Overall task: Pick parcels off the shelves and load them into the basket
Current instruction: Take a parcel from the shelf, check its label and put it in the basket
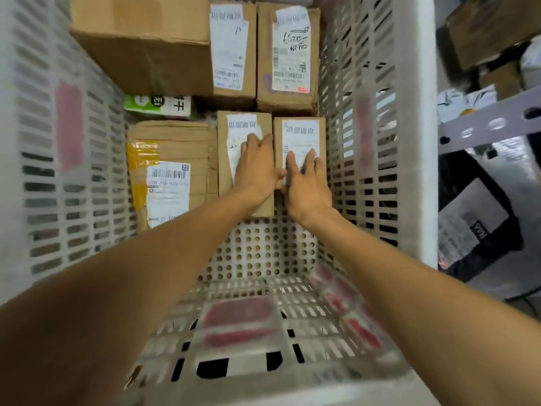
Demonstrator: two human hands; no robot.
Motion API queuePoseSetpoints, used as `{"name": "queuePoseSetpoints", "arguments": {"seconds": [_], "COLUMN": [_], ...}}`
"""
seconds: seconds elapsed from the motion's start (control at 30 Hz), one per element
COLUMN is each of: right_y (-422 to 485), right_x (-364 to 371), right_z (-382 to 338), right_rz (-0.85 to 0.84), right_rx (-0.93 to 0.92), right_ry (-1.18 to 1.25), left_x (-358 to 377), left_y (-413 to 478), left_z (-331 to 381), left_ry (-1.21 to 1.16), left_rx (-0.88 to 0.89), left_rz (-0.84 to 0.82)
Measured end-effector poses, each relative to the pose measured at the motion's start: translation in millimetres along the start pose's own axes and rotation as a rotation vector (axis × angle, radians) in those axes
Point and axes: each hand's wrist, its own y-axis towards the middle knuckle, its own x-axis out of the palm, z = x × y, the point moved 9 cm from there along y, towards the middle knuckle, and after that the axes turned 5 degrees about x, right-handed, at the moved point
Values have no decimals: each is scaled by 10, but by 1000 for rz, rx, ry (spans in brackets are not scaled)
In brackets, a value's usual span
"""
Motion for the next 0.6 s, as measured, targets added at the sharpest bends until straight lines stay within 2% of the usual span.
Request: {"name": "queuePoseSetpoints", "arguments": {"seconds": [0.13, 0.3, 0.6], "right_y": [77, -10, -1425], "right_x": [-41, -323, -1483], "right_z": [-56, -113, -625], "right_rz": [-83, -195, -37], "right_rx": [24, 17, -67], "right_ry": [60, 27, 54], "left_x": [-179, -658, -1714], "left_y": [-110, -283, -1089], "left_z": [-107, -140, 798], "left_ry": [118, 264, 594], "left_rx": [79, 76, 373], "left_rz": [-90, -144, -255]}}
